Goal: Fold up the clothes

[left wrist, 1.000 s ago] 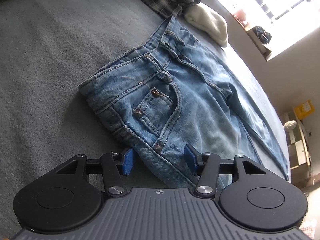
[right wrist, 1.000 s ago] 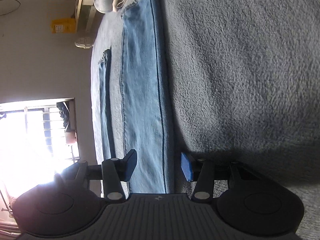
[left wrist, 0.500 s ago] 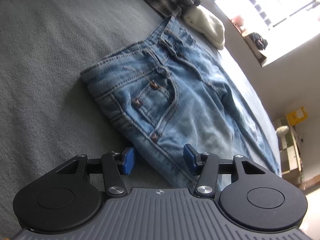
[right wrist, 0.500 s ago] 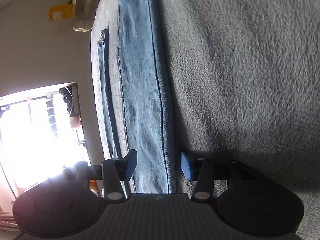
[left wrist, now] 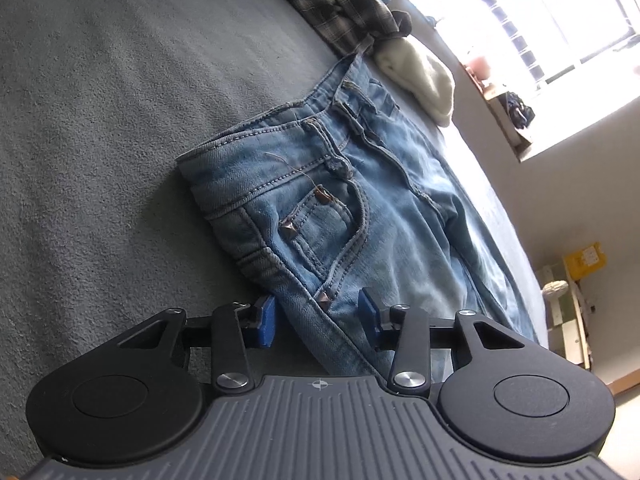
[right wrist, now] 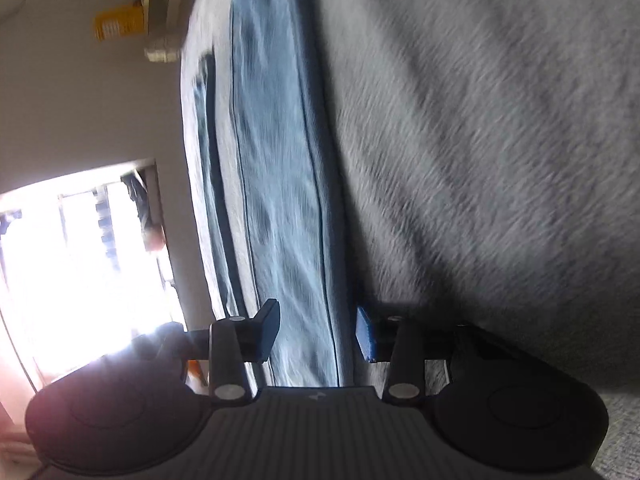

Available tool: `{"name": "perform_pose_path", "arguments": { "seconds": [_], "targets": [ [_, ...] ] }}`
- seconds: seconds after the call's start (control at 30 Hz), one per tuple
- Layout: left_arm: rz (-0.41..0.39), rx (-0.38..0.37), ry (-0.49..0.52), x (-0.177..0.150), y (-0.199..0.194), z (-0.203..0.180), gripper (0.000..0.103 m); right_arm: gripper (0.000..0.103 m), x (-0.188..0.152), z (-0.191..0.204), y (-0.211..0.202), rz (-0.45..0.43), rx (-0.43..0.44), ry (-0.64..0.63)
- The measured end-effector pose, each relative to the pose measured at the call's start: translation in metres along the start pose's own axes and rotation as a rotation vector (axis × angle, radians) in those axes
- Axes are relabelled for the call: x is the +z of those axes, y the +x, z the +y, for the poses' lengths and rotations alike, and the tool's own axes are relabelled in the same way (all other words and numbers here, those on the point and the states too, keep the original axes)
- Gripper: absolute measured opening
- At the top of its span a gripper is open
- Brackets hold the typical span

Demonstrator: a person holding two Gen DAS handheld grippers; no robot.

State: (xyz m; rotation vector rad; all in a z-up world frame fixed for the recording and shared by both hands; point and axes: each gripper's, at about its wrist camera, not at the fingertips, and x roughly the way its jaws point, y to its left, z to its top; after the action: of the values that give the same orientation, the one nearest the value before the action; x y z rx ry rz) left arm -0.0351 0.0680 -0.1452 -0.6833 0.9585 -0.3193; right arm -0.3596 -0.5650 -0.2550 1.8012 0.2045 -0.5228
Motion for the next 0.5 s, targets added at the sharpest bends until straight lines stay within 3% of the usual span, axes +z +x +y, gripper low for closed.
{"name": "perform_pose_path", "arguments": {
  "seconds": [0.07,0.23,0.5],
  "targets": [
    [0.002,0.005,0.01,0.0,0.0,-0.001,0.041,0.04,0.0,0.0,0.004,0.038,-0.007,-0.004],
    [0.0,0.023,0.037,-0.001,0.0,-0.004,0.04,0.032,0.001,-0.007,0.0,0.027,0.015,0.022],
    [0.008,0.032,0.041,0.003,0.004,-0.006,0.04,0.03,0.005,-0.01,0.009,0.013,0.033,0.033]
  ]
}}
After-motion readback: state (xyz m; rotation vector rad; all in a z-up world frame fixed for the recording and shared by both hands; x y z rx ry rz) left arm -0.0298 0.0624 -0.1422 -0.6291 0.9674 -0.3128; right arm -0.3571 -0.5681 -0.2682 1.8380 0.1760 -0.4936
